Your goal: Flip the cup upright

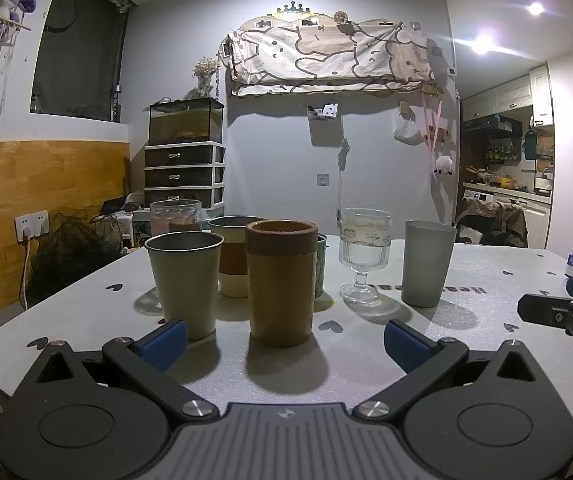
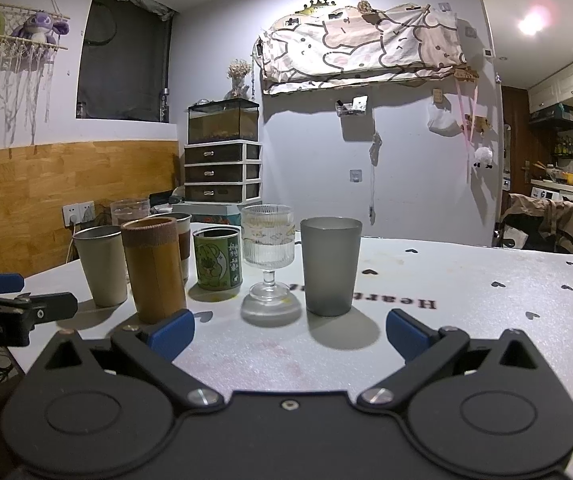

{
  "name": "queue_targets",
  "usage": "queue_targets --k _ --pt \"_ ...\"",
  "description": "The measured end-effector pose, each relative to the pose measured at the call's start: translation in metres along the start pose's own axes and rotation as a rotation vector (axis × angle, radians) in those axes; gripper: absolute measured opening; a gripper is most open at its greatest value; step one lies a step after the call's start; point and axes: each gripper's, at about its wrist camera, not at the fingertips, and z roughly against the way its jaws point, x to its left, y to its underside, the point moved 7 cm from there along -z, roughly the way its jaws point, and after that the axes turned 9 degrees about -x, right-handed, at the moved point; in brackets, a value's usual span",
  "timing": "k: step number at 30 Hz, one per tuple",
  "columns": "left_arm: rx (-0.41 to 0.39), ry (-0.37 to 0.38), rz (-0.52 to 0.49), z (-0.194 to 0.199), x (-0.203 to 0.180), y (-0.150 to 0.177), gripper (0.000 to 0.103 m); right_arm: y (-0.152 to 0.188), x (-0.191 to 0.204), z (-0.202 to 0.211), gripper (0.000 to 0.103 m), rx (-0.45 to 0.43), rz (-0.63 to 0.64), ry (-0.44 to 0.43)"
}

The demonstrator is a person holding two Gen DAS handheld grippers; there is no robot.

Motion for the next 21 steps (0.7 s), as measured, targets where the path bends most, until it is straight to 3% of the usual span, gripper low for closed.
queue_targets --k 21 --pt "-0.001 -0.001 -0.001 -0.0007 0.0017 0.0000 0.103 -0.0032 0.0001 0.0015 0.103 -0.007 0.000 -0.004"
